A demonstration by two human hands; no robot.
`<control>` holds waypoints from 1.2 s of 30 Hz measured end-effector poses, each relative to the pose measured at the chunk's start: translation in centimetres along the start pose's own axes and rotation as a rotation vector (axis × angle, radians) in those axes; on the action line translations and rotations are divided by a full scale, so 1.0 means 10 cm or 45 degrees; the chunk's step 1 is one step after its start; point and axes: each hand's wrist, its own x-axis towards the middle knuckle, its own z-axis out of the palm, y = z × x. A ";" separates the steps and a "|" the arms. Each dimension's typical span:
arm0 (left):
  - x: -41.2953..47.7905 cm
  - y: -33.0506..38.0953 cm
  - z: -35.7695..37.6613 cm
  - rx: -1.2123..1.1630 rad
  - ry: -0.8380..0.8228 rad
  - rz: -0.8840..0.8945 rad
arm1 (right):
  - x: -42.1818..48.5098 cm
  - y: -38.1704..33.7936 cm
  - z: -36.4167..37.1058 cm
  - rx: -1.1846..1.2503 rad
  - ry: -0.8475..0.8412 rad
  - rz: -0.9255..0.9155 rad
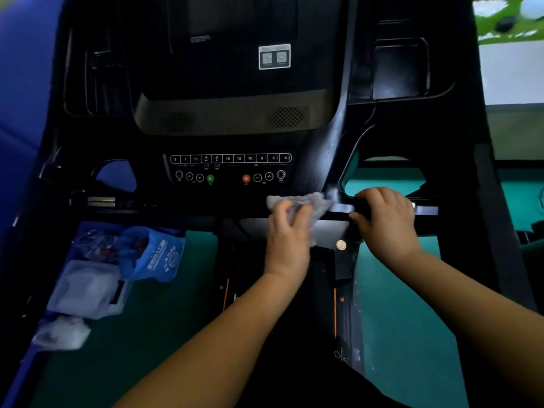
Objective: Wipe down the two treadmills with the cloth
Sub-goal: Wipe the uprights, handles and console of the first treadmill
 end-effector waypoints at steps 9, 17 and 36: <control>0.03 -0.25 -0.07 0.120 -0.112 0.353 | 0.00 -0.11 0.02 -0.007 0.033 0.082; 0.10 -1.51 -0.59 0.153 -0.081 -0.079 | 0.01 -0.23 -0.04 -0.015 -0.008 0.160; 0.28 -0.65 -0.37 -0.682 0.232 -1.348 | 0.00 -0.25 -0.01 -0.098 0.006 0.153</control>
